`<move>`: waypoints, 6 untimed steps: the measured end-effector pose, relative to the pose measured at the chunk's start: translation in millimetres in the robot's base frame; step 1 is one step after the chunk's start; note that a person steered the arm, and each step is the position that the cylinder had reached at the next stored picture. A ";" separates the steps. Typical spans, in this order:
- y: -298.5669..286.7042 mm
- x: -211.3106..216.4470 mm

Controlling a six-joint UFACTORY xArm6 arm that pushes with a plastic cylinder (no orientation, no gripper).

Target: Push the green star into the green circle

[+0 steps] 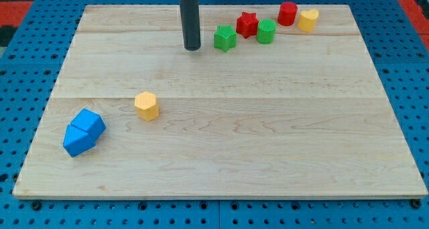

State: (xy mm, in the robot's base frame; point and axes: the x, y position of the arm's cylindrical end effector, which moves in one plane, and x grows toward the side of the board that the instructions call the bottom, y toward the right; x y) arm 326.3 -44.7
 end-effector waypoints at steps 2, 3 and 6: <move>87.5 -44.5; 138.4 -63.4; 39.6 -62.7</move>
